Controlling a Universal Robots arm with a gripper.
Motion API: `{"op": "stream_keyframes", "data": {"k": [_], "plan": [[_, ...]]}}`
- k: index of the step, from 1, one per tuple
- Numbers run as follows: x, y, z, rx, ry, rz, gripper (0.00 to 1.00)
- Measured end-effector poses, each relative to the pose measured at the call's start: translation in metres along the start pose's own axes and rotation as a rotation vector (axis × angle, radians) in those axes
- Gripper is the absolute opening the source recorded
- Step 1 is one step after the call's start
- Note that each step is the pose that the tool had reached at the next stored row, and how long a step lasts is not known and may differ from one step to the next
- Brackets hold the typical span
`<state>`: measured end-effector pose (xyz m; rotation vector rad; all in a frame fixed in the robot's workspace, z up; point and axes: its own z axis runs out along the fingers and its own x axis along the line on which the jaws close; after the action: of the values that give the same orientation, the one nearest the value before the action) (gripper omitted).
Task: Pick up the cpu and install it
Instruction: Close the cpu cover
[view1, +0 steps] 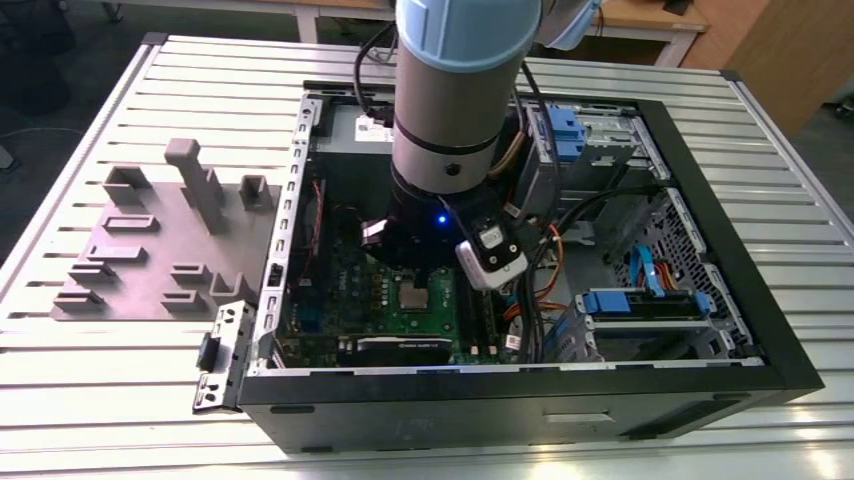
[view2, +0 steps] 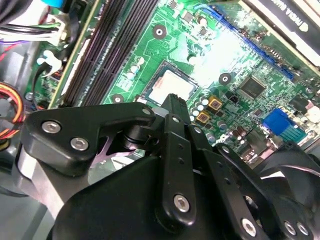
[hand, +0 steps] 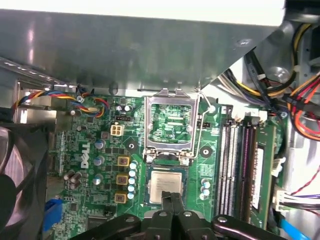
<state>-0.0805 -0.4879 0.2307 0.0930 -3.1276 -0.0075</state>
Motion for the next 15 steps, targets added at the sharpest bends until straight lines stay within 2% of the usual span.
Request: {"op": "stream_keyframes", "data": {"k": [2,5,15], "plan": [[0.0000,0.0005,-0.0032,0.0003,-0.0054,0.000,0.11],[-0.0001,0.0010,-0.0040,0.0006,-0.0128,-0.008,0.11],[0.0000,0.0010,-0.0041,0.0018,-0.0120,-0.185,0.11]]}}
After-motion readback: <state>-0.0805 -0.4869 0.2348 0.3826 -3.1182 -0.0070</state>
